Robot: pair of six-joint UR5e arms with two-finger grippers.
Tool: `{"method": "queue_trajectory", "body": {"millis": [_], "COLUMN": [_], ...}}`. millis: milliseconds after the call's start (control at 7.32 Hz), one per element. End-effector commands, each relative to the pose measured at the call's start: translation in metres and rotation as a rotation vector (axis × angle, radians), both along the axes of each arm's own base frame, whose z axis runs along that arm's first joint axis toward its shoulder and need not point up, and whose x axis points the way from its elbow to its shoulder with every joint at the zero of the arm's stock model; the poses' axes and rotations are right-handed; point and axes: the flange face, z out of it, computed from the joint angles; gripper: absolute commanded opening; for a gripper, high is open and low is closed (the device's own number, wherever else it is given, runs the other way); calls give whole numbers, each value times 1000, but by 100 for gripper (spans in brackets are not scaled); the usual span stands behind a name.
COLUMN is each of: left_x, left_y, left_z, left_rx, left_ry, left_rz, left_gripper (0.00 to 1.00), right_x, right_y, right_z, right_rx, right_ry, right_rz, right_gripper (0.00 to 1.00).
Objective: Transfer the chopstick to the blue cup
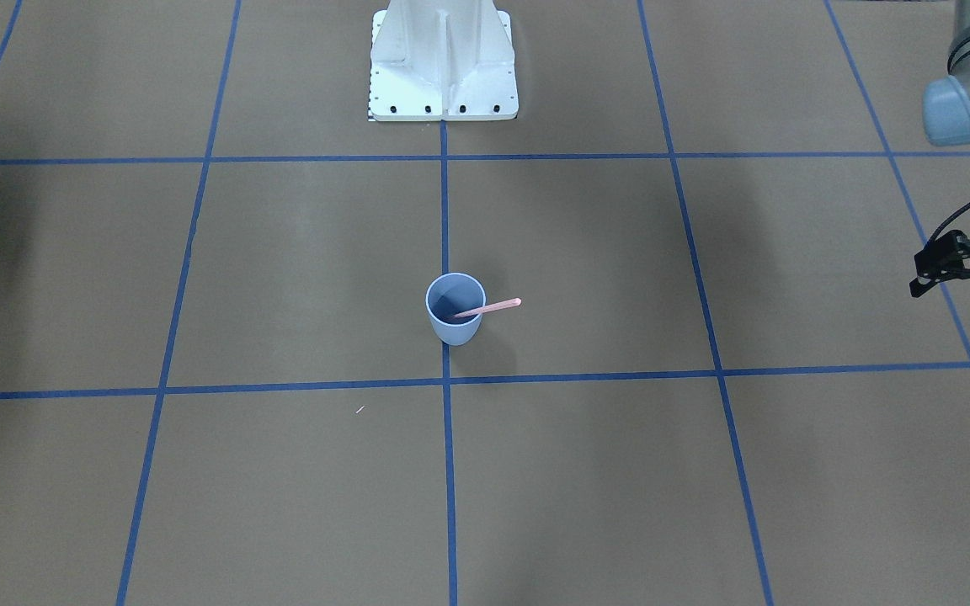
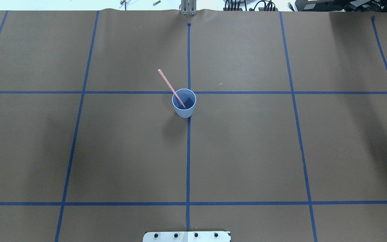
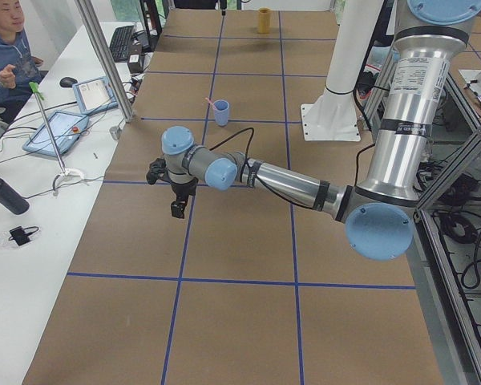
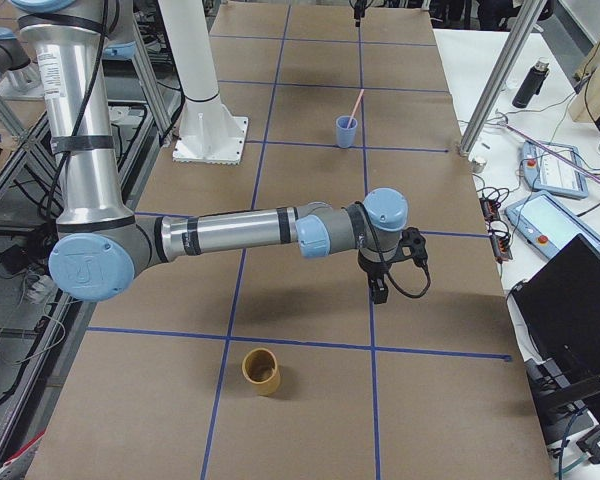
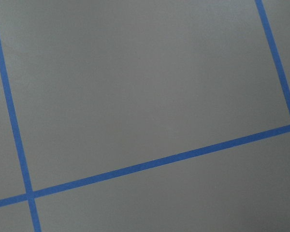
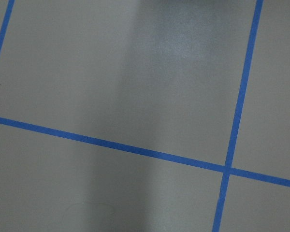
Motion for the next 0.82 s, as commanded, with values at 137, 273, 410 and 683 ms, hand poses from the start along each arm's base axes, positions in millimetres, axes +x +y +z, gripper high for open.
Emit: {"method": "queue_trajectory", "body": {"millis": [137, 273, 410, 683], "left_x": [0, -1, -1, -2], "left_y": [0, 0, 1, 1], "left_z": [-4, -5, -7, -10], "left_rx": [8, 9, 13, 19], "left_ry": [4, 4, 5, 7], "left_rz": [-1, -3, -1, -3], "left_gripper": [98, 98, 98, 98], "right_x": [1, 1, 1, 1], "right_y": [-1, 0, 0, 0], "right_z": [-1, -3, -3, -4], "right_rx": [3, 5, 6, 8], "right_ry": [8, 8, 7, 7], "right_rz": [4, 5, 5, 5], "right_gripper": [100, 100, 100, 100]}}
